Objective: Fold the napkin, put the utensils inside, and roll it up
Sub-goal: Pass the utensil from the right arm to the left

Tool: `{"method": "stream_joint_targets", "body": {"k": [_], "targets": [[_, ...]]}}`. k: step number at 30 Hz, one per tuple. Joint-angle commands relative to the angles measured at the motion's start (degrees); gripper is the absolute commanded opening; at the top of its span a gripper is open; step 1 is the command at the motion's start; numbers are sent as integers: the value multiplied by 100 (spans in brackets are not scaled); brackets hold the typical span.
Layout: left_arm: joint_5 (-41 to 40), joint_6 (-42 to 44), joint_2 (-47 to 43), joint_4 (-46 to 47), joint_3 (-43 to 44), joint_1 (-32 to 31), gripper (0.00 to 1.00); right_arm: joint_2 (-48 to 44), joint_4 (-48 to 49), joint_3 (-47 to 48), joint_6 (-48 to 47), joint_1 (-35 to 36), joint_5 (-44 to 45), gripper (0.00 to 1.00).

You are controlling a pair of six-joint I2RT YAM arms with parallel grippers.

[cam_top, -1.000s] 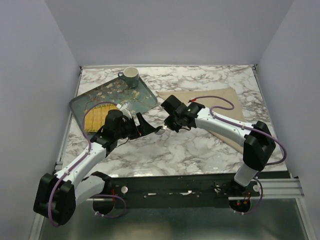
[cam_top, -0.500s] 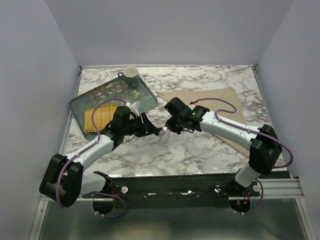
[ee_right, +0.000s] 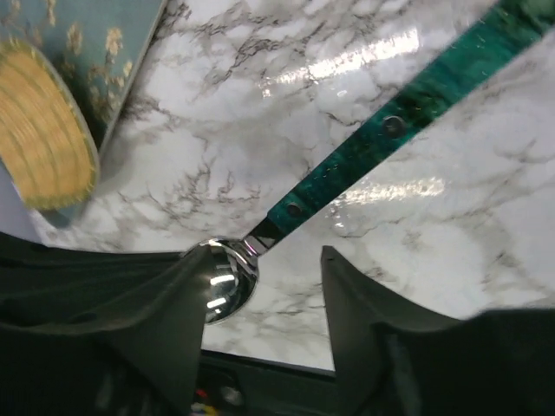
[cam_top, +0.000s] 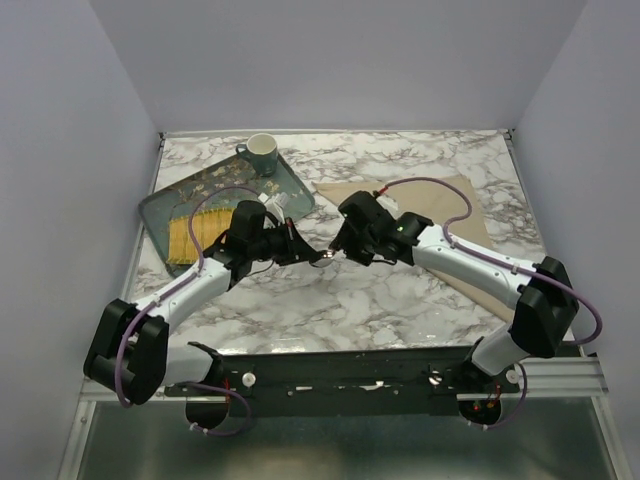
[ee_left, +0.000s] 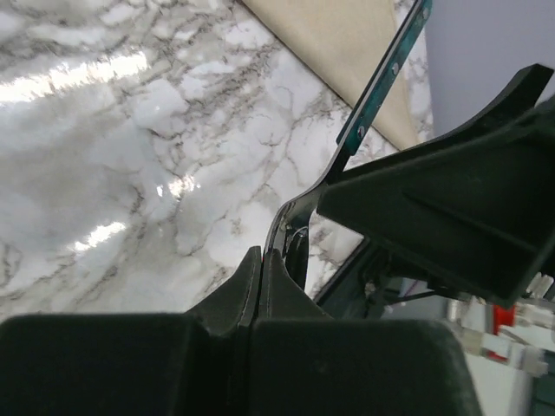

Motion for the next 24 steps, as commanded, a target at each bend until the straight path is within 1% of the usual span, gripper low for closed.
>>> {"method": "stream_joint_targets", "body": {"k": [1, 2, 3, 4, 6, 7, 9, 10, 11, 12, 13, 15, 17, 19, 22, 24], "targets": [[-729, 1541, -154, -1605, 740, -30, 0, -180, 334, 305, -4321, -45, -259, 71], [-826, 1882, -145, -1790, 837, -30, 0, -250, 316, 200, -4820, -37, -146, 75], [-984, 1981, -119, -2070, 960, -30, 0, -355, 316, 77, -5269, -36, -41, 78], [-1038, 2069, -110, -2186, 1013, -30, 0, -600, 325, -89, -6039, -45, 21, 82], [-1117, 2158, -119, -2397, 1084, -30, 0, -856, 299, -222, -6912, -45, -267, 82], [-1161, 2184, -127, -2441, 1119, -47, 0, -1083, 299, -301, -7648, -37, -355, 82], [-1161, 2333, -128, -2634, 1224, -56, 0, -1339, 508, -643, -8451, 7, -400, 82], [-1179, 2395, -119, -2714, 1277, -56, 0, -1454, 666, -854, -9482, 16, -478, 81], [-1162, 2465, -110, -2784, 1330, -91, 0, -1698, 868, -1221, -10084, 34, -949, 80], [-1135, 2509, -84, -2880, 1409, -118, 0, -1770, 870, -1399, -10716, 34, -1215, 79], [-1031, 2571, -75, -2934, 1462, -127, 0, -1832, 887, -1522, -11819, 95, -1357, 80], [-942, 2589, -136, -3004, 1523, -162, 0, -1780, 1272, -1542, -12049, 87, -1375, 81], [-1046, 2589, -206, -3066, 1550, -206, 0, -1623, 1301, -1428, -12514, 16, -1699, 80], [-1135, 2641, -268, -3171, 1594, -320, 0, -1350, 1221, -1155, -12839, 8, -1815, 78], [-1205, 2659, -286, -3215, 1585, -443, 0, -1086, 1344, -997, -13173, 16, -1771, 75], [-1197, 2641, -260, -3224, 1577, -496, 0, -989, 1301, -935, -13253, 16, -1981, 75]]}}
